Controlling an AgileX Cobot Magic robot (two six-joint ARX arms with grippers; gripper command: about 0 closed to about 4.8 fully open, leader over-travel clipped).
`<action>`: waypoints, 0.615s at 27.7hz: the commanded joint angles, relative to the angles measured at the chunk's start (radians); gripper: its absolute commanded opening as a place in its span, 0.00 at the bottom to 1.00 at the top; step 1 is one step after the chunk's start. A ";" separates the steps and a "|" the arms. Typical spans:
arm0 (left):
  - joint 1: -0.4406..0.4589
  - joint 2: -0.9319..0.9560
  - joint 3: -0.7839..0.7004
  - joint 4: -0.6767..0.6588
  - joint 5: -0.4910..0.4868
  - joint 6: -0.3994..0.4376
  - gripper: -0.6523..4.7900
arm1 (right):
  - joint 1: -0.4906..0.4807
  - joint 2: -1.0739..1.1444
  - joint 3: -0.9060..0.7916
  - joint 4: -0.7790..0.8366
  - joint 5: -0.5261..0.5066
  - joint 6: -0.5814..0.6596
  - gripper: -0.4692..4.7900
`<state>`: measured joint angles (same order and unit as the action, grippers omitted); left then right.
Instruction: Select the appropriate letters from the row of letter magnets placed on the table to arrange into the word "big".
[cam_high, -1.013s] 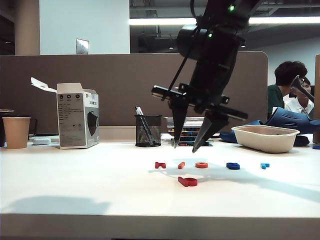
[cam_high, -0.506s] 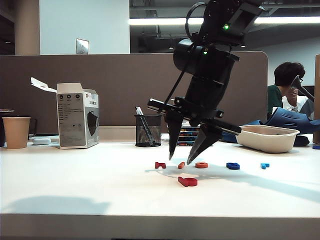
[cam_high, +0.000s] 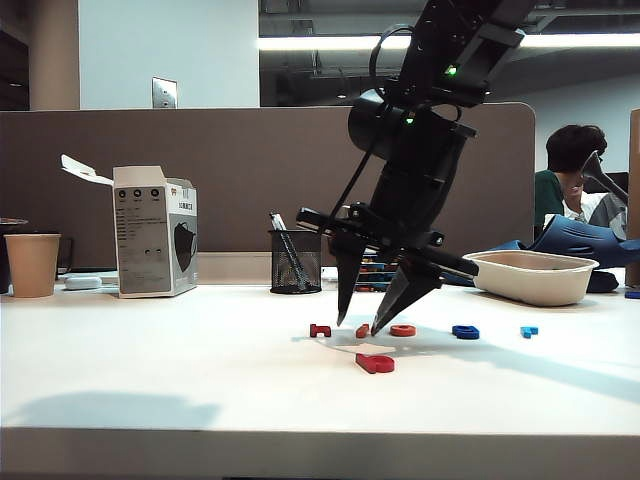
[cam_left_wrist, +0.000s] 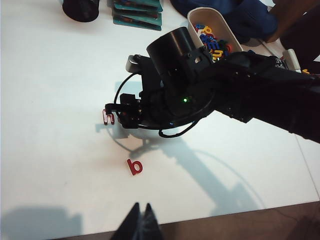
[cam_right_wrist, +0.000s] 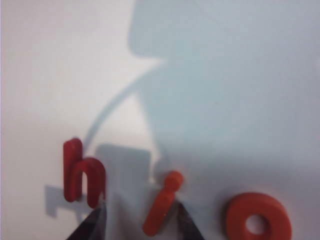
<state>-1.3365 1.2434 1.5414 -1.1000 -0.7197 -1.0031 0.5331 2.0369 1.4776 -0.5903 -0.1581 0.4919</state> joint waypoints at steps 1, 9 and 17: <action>-0.001 -0.002 0.002 0.002 -0.009 0.001 0.11 | 0.003 0.018 -0.003 -0.011 0.003 -0.001 0.42; -0.001 -0.002 0.002 0.001 -0.010 0.001 0.11 | 0.005 0.034 -0.004 -0.046 0.028 -0.002 0.37; -0.001 -0.002 0.002 0.001 -0.010 0.001 0.11 | 0.005 0.042 -0.004 -0.085 0.064 -0.002 0.36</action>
<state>-1.3365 1.2434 1.5414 -1.1000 -0.7197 -1.0031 0.5388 2.0514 1.4883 -0.5991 -0.1150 0.4889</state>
